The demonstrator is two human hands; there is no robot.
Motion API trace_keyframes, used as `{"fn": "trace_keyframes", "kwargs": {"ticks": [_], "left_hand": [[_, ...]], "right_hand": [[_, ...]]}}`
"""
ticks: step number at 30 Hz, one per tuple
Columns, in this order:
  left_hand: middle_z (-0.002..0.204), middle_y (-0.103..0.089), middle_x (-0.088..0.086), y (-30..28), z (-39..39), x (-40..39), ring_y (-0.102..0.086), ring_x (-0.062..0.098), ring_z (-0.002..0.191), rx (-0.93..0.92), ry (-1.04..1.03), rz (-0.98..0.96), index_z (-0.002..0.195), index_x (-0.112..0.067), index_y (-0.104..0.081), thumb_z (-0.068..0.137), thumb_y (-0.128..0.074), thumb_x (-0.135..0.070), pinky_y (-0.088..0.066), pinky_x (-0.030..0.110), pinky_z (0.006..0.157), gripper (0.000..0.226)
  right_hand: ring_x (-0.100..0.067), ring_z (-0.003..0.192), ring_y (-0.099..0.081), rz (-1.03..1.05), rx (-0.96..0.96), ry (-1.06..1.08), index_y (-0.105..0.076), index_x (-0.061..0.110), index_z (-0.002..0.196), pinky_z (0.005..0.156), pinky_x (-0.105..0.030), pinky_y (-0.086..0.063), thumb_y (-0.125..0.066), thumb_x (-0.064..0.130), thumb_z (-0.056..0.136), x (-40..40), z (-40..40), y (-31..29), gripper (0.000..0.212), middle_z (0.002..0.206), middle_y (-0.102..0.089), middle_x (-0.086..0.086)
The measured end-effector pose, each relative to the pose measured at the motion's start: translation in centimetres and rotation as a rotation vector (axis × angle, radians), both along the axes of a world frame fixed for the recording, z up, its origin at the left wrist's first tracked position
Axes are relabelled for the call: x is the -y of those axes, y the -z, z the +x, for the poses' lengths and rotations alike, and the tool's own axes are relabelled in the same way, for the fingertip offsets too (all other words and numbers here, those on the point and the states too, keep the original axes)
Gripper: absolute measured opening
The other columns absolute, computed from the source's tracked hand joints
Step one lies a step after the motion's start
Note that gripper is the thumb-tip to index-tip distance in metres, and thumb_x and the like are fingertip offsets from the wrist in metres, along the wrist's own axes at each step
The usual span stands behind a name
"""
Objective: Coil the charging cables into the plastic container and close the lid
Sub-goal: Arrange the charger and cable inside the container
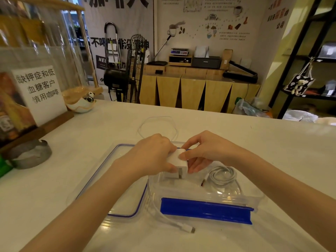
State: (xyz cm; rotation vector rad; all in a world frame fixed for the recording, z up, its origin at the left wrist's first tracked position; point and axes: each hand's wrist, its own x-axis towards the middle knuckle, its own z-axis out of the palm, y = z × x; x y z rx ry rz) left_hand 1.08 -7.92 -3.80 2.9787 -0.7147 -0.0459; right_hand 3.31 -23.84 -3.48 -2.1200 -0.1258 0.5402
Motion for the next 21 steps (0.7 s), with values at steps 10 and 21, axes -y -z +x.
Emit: {"fn": "trace_keyframes", "kwargs": {"ticks": [10,21], "left_hand": [[0.104,-0.064,0.004,0.1,-0.7,0.2,-0.057,0.020,0.093,0.207,0.017,0.048,0.108,-0.018,-0.062,0.084,-0.058,-0.033,-0.049,0.034,0.079,0.028],[0.096,-0.070,-0.001,-0.2,-0.9,-6.1,-0.058,0.005,0.078,0.153,-0.183,-0.403,0.103,-0.018,-0.067,0.086,-0.055,-0.021,-0.044,0.014,0.071,0.020]], "right_hand": [[-0.020,0.058,-0.071,-0.089,0.303,0.033,-0.061,0.007,0.098,0.052,-0.024,-0.058,-0.072,0.009,0.073,-0.9,-0.5,0.3,0.028,0.072,-0.072,-0.014],[-0.004,0.071,-0.063,-0.284,0.705,-0.425,-0.065,0.019,0.093,0.066,-0.016,-0.052,-0.057,0.021,0.086,-5.6,0.0,-3.4,0.011,0.075,-0.063,0.011]]}}
